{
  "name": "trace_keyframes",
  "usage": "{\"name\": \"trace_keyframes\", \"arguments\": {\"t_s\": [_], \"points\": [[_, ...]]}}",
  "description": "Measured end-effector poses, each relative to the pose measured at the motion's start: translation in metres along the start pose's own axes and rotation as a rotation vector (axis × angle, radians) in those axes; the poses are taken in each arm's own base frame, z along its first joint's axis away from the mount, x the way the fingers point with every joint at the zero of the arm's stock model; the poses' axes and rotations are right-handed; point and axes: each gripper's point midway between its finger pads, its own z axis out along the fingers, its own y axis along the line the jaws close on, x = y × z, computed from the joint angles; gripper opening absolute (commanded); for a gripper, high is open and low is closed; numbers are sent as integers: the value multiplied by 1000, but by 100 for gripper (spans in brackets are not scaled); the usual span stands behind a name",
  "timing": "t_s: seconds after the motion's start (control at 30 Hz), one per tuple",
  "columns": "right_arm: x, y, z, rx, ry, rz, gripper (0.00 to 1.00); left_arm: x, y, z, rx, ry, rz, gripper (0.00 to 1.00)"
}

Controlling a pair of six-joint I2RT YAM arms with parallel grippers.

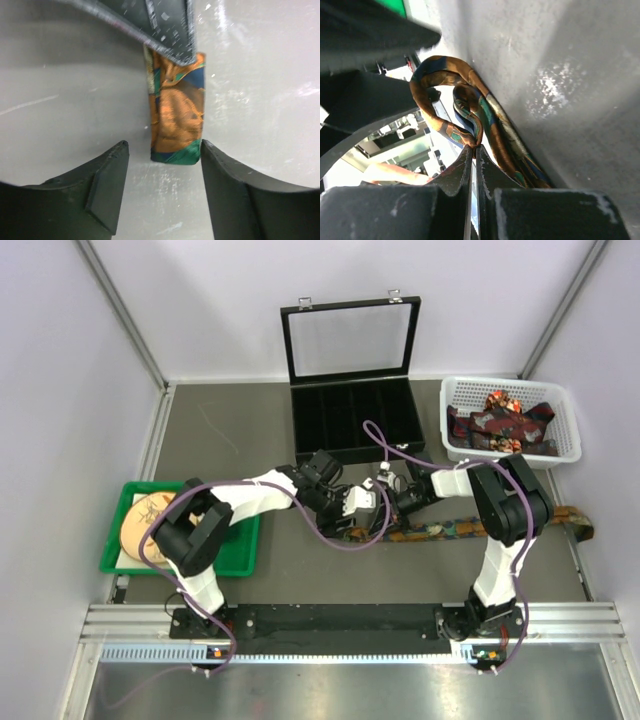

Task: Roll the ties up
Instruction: Roll the tie at the center of the board.

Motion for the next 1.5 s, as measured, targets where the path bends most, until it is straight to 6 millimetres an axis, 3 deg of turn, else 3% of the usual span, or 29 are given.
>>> {"name": "trace_keyframes", "arguments": {"t_s": [0.13, 0.43, 0.8, 0.97, 1.33, 1.43, 1.5], "points": [[-1, -2, -1, 14, -3, 6, 0, -10, -7, 3, 33, -24, 23, 46], [-10, 5, -4, -8, -10, 2, 34, -33, -8, 20, 65, -56, 25, 34], [-8, 8, -23, -51, -5, 59, 39, -28, -9, 30, 61, -28, -23, 33], [-9, 9, -28, -61, -14, 88, 36, -32, -8, 33, 51, -24, -30, 33], [-9, 11, -16, -40, 3, 87, 31, -35, -6, 42, 35, -17, -43, 33], [-10, 7, -14, -17, 4, 86, 15, -36, -7, 43, 35, -16, -46, 33], [-11, 5, -12, -5, 3, 83, 0, -36, -7, 43, 36, -16, -45, 42]]}}
